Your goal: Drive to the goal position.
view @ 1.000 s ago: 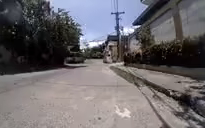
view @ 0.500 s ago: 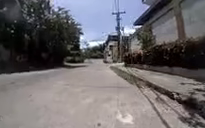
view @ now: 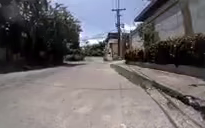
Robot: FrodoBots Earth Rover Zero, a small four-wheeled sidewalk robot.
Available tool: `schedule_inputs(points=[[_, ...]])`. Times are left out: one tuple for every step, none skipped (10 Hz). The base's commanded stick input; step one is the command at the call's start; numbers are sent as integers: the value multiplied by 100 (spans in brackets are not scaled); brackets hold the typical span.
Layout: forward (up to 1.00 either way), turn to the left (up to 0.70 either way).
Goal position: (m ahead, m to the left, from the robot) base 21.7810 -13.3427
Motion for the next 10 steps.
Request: schedule_inputs(points=[[100,4],[100,4],[100,4],[100,4],[100,4],[100,4],[100,4],[100,4],[100,4],[100,4]])
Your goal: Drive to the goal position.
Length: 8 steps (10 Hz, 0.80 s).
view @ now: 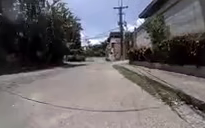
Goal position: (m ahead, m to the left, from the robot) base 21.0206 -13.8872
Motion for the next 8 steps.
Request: schedule_inputs(points=[[100,4],[100,4],[100,4],[100,4],[100,-7],[100,-32],[100,-36],[100,-8]])
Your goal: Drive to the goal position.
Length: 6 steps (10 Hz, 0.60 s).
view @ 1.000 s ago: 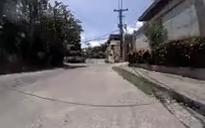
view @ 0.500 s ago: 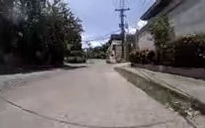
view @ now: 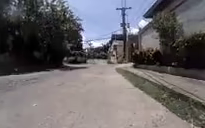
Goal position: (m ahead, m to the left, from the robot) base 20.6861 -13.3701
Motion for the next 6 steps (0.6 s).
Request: schedule_inputs(points=[[100,4],[100,4],[100,4],[100,4],[100,4],[100,4]])
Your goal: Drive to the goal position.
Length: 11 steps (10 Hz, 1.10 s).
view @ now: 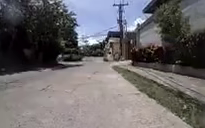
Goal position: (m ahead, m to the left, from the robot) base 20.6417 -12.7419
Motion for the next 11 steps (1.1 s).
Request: schedule_inputs(points=[[100,4],[100,4],[100,4],[100,4],[100,4],[100,4],[100,4],[100,4],[100,4],[100,4],[100,4]])
